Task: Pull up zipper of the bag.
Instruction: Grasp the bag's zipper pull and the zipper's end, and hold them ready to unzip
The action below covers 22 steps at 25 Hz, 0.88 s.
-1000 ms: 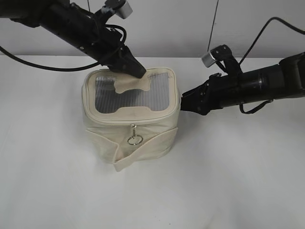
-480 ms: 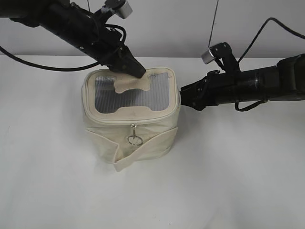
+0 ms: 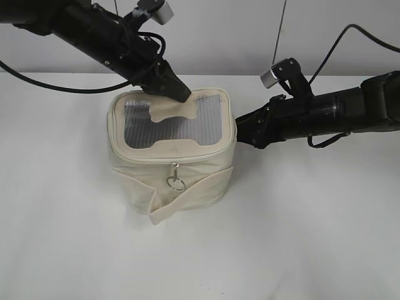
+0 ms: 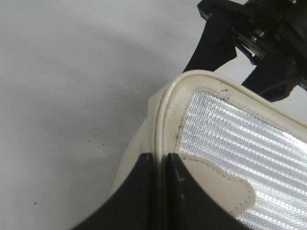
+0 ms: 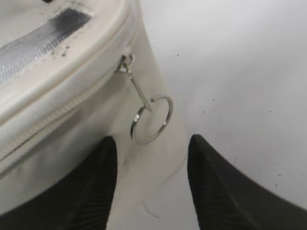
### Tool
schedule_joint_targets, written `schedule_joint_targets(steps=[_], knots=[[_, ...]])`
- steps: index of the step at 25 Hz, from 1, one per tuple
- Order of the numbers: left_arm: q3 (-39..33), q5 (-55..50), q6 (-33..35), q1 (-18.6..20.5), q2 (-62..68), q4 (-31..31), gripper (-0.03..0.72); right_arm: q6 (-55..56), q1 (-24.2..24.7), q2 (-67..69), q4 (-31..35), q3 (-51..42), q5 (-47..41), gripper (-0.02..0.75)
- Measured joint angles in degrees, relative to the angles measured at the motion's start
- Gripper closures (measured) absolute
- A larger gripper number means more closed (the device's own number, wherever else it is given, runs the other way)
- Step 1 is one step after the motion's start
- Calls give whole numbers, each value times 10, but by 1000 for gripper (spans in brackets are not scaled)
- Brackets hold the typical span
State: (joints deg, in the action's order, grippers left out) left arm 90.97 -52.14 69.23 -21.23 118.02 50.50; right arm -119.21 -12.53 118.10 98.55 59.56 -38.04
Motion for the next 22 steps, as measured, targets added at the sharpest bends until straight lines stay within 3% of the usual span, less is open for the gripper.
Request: schedule_joint_targets(steps=[17,20,22], knots=[[0,4,-1,0,0,-3,645,0,-18,2,27,23,26,355],[0,8,-1,1,0,-6,645,0,-35,2,25,35,55,437],[0,10,-1,1,0,-6,647,0,-43,2,21,44,67,578]])
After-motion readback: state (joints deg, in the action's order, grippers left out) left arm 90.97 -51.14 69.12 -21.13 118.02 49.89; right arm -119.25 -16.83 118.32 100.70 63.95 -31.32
